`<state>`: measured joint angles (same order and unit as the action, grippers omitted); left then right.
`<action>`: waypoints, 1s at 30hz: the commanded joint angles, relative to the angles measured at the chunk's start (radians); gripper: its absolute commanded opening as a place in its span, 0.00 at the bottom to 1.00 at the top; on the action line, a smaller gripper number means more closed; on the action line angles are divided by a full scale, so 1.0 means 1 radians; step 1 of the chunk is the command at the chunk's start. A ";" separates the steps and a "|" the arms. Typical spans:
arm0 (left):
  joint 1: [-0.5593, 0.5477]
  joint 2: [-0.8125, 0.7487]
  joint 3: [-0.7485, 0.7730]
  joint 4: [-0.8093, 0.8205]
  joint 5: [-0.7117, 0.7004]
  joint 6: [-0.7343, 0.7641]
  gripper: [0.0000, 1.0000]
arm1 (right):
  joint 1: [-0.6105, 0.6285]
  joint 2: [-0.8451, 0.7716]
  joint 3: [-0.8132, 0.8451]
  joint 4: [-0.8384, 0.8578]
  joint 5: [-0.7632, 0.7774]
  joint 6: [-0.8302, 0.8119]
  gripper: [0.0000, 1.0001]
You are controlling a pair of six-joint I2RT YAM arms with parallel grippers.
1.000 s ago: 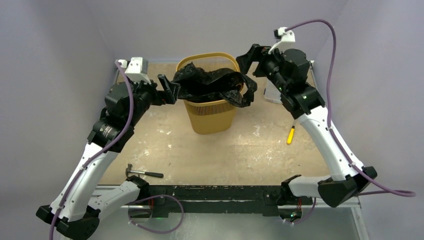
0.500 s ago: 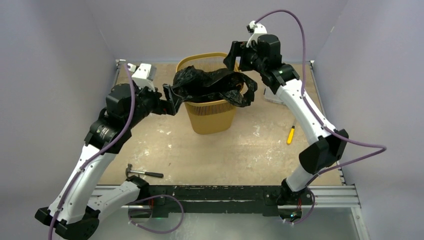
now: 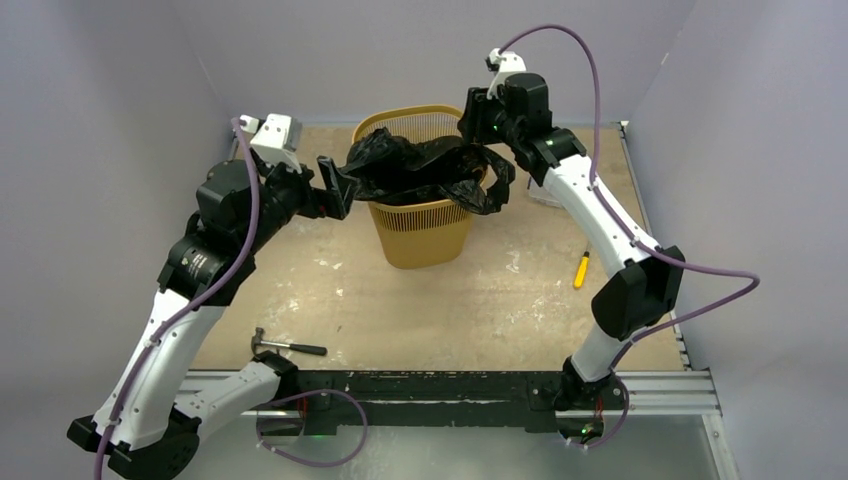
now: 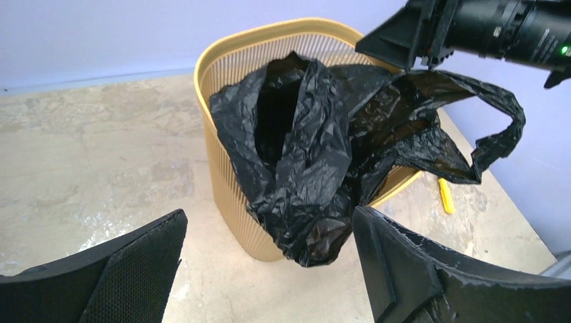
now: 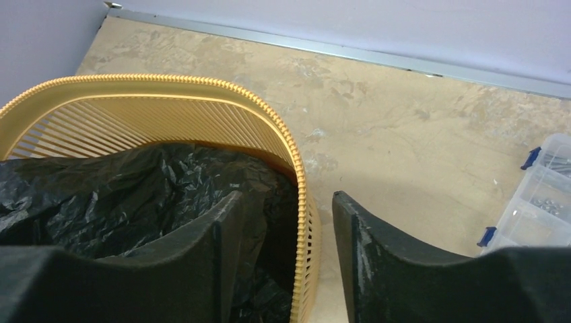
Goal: Put the trash bags into the trash bin
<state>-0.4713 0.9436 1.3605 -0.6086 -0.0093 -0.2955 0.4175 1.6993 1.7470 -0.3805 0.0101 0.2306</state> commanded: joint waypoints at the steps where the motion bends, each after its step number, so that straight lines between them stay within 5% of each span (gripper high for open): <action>1: 0.000 -0.023 0.032 0.087 -0.055 0.004 0.93 | -0.003 -0.036 -0.022 0.023 0.038 -0.050 0.51; 9: 0.001 -0.066 0.009 0.146 -0.233 -0.011 0.94 | -0.004 -0.120 -0.112 0.023 0.010 -0.076 0.33; 11: 0.000 -0.066 0.009 0.146 -0.269 -0.001 0.94 | -0.003 -0.142 -0.135 0.024 0.004 -0.084 0.14; 12: 0.000 -0.062 0.010 0.142 -0.287 0.001 0.94 | -0.003 -0.153 -0.144 0.026 -0.001 -0.085 0.13; 30: 0.002 0.050 0.048 0.132 -0.298 -0.045 0.95 | 0.054 -0.345 -0.303 -0.077 -0.013 0.114 0.14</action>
<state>-0.4713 0.9768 1.3735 -0.5087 -0.2958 -0.3054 0.4271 1.4220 1.4883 -0.4362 0.0082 0.2600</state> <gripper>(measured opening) 0.945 0.147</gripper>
